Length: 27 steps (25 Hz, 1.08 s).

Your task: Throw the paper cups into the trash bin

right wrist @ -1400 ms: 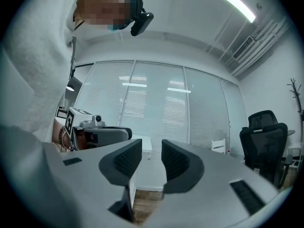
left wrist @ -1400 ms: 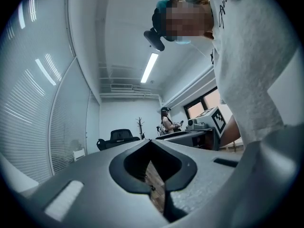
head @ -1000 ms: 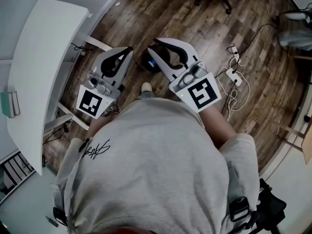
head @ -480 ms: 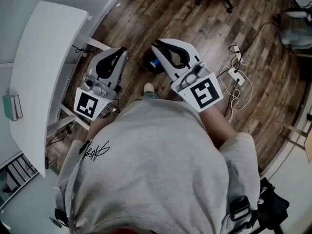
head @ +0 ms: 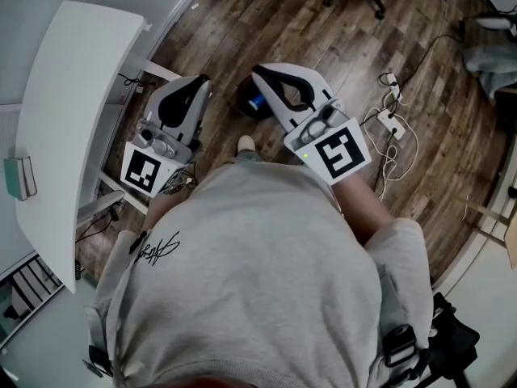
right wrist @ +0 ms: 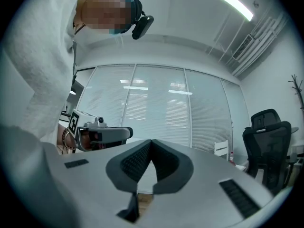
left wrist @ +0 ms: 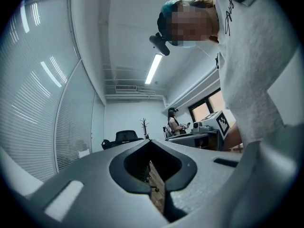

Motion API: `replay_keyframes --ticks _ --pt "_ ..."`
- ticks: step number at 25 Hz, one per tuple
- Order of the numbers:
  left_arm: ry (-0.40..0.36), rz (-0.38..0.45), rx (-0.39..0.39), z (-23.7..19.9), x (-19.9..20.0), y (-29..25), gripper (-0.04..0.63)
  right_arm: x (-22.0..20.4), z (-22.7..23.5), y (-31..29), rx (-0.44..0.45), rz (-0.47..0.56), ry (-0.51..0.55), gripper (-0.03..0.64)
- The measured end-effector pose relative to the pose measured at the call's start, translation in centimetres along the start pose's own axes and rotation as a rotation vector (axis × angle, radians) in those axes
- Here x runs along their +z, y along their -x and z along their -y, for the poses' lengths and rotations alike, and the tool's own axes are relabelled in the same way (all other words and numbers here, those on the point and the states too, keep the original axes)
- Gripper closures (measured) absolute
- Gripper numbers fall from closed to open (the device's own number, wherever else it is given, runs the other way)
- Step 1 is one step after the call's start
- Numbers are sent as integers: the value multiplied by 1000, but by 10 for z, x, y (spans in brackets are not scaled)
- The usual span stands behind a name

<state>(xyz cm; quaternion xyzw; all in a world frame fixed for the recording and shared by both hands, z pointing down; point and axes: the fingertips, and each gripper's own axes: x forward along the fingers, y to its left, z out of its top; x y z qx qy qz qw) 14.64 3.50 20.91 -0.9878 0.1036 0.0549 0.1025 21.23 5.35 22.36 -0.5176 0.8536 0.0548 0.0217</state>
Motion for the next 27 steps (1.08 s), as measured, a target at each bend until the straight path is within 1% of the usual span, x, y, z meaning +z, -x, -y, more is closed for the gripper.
replay_keyframes --ticks 6,13,27 --pt "15 16 -2 -1 4 -1 595 2 0 0 3 -10 9 607" --pt "8 21 -5 -5 5 5 595 2 -7 -7 3 -14 14 607" --pt "19 39 -2 -9 7 10 595 0 -8 -12 -11 -18 3 607"
